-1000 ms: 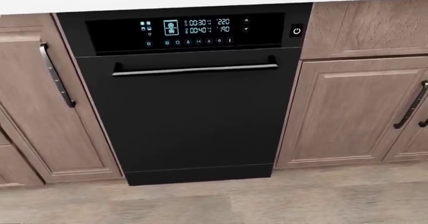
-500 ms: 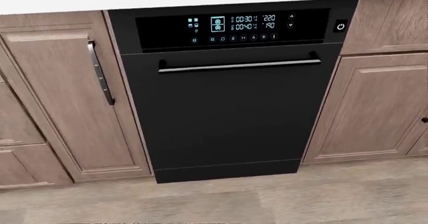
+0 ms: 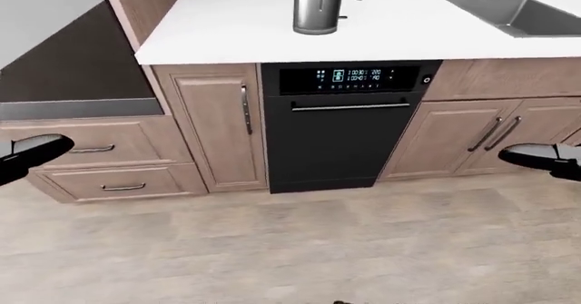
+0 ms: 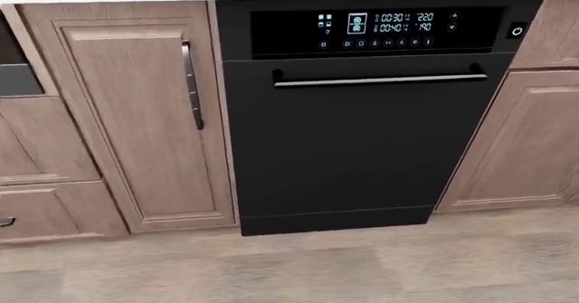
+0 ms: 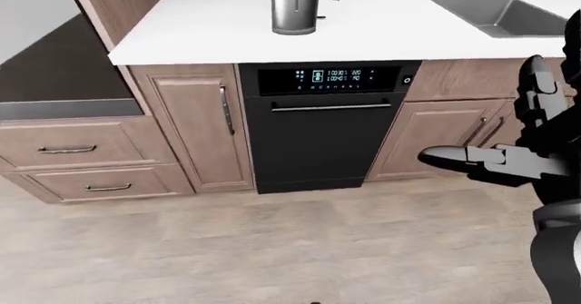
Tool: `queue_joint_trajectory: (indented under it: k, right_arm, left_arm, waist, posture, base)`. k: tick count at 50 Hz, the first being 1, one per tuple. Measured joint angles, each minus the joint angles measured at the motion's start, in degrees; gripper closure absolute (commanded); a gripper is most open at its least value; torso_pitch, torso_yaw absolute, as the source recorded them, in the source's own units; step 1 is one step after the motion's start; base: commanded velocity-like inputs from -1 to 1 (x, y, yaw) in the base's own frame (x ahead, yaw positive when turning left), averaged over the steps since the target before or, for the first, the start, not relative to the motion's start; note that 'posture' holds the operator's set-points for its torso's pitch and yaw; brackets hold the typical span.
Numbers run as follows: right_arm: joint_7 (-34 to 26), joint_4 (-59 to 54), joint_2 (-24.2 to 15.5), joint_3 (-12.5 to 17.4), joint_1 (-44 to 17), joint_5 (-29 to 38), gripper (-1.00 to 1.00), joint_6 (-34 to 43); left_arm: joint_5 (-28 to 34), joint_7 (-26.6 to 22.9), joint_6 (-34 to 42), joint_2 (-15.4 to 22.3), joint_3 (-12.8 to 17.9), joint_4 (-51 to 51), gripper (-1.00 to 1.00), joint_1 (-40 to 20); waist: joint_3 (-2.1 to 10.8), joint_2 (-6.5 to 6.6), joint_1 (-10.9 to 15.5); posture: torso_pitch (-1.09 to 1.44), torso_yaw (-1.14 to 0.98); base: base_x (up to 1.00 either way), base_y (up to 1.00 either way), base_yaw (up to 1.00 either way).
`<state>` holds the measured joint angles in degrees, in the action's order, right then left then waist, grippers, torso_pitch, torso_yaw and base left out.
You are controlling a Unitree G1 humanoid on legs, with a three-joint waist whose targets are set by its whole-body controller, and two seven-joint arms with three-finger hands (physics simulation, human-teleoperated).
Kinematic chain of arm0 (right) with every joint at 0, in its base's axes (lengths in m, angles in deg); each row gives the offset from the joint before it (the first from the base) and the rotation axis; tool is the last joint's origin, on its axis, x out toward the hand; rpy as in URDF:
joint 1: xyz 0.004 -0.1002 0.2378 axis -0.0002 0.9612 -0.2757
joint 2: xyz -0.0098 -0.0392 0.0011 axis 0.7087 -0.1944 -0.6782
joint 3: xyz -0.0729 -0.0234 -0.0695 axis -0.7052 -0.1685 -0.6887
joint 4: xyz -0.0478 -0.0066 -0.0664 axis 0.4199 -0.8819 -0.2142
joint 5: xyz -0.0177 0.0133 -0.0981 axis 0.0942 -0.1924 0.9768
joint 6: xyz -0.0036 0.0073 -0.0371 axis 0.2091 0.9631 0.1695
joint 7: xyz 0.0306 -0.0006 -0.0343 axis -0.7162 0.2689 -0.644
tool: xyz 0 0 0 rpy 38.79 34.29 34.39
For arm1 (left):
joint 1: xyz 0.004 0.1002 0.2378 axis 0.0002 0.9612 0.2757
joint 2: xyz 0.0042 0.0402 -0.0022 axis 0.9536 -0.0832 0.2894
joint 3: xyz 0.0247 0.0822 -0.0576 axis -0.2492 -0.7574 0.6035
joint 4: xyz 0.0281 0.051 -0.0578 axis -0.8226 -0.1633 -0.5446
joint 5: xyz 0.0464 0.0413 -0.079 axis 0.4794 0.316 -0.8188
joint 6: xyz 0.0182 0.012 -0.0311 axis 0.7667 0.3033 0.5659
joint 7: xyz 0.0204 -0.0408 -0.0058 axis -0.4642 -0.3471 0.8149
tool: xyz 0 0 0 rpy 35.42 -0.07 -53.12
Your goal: Close the lid of the electric kettle.
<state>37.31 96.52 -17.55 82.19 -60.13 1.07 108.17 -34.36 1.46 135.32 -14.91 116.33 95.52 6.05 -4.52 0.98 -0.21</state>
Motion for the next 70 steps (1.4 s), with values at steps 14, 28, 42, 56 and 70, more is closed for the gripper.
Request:
queue_joint_trajectory:
  k: [14, 28, 42, 56, 70]
  right_arm:
    - [2.17, -0.65, -0.51, -1.39, 0.15, -2.12, -1.00, -0.70]
    - [3.30, -1.02, -0.77, -1.13, 0.45, -3.13, -1.00, -0.38]
    - [2.89, -1.10, -0.31, -2.18, 0.36, -2.49, -1.00, -0.35]
    - [1.88, -0.84, -0.14, -2.28, 0.35, -1.03, -1.00, -0.32]
    - [1.13, -1.03, 1.12, -3.10, 0.55, -0.22, -1.00, -0.23]
  left_arm:
    - [-0.15, 0.10, 0.28, -0.24, -0.58, 0.17, -1.00, -0.05]
    - [-0.39, 0.03, 0.28, 0.00, -0.71, 0.34, -1.00, -0.28]
    - [-0.15, 0.01, 0.66, -0.27, -1.16, 0.24, -1.00, -0.25]
    - [1.35, -0.51, 0.10, -0.57, -1.08, 0.36, -1.00, -0.07]
    - [1.51, -0.84, 0.42, -1.08, -0.80, -0.10, -1.00, 0.03]
  waist:
    - [-0.50, -3.52, 1.31]
    - [0.79, -0.84, 0.46]
    - [1.18, -1.27, 0.37]
    - [0.04, -1.30, 0.39]
    - [-0.34, 1.22, 0.05]
  posture:
    - [0.00, 0.00]
    - [0.00, 0.00]
    - [0.00, 0.00]
    - [0.00, 0.00]
    - [0.00, 0.00]
  base:
    - [0.00, 0.00, 0.00]
    - [0.00, 0.00, 0.00]
    - [0.01, 0.00, 0.00]
    - [0.38, 0.00, 0.00]
    - [0.42, 0.00, 0.00]
